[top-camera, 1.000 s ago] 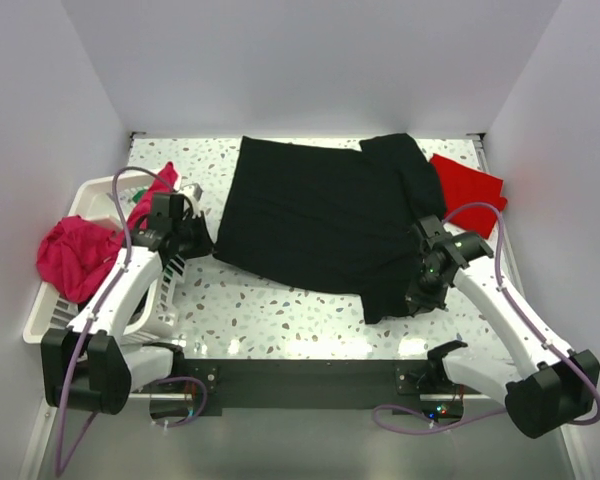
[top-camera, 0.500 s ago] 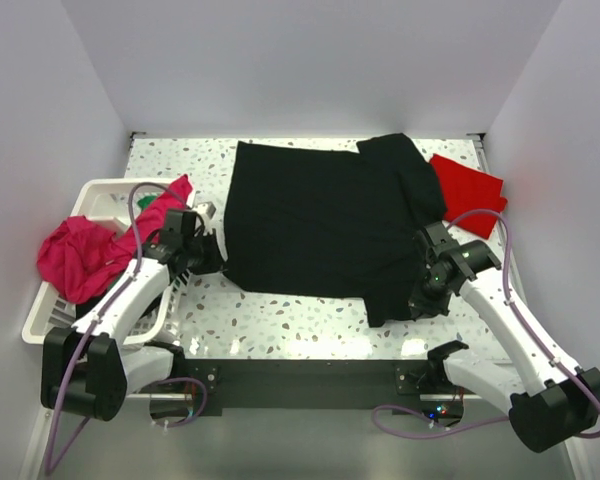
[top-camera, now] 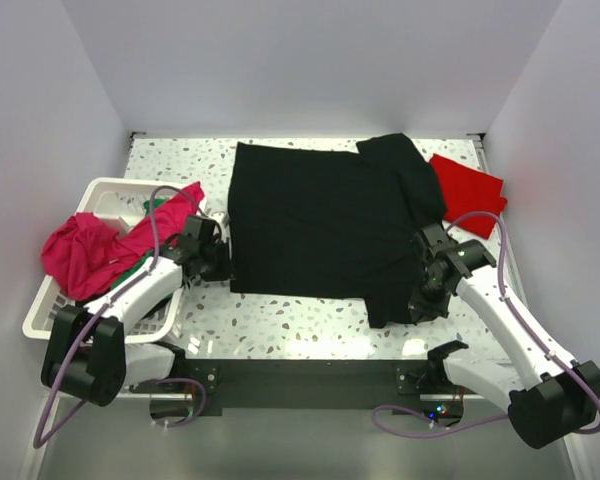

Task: Fold and stack the t-shirts
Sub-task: Flatten the tshirt out

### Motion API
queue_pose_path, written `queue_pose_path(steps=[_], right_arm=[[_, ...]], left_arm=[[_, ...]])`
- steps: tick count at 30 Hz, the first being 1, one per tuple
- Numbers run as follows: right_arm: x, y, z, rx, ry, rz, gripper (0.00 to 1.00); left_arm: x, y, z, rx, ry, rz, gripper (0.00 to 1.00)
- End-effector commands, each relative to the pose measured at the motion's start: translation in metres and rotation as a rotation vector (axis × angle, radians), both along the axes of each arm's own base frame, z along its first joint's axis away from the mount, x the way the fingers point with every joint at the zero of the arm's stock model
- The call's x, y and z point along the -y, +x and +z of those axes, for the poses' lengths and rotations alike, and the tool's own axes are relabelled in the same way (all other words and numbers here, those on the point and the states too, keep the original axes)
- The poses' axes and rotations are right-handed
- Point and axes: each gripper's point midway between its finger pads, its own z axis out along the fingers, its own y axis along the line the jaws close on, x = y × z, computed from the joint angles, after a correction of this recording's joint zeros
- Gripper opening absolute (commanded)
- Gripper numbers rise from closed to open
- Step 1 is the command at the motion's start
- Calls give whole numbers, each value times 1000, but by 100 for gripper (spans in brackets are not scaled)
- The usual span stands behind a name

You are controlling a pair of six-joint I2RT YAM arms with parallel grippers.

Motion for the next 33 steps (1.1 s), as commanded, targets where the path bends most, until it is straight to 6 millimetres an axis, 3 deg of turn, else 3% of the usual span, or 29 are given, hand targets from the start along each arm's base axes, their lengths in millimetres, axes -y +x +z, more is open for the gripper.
queue_pose_path(steps=[1, 8, 14, 23, 30, 33], right_arm=[[7, -10, -1, -39, -35, 6, 0], [7, -8, -3, -44, -39, 9, 0], [8, -10, 3, -47, -45, 9, 0], [9, -25, 14, -80, -29, 29, 0], [17, -34, 19, -104, -55, 52, 0], [12, -34, 24, -90, -27, 38, 0]], left_arm=[[7, 10, 2, 45, -8, 4, 0], [6, 2, -20, -21, 17, -23, 0], [9, 6, 0, 19, -3, -33, 0], [14, -8, 37, 42, -59, -37, 0], [18, -19, 28, -11, -80, -52, 0], [18, -16, 38, 8, -83, -44, 0]])
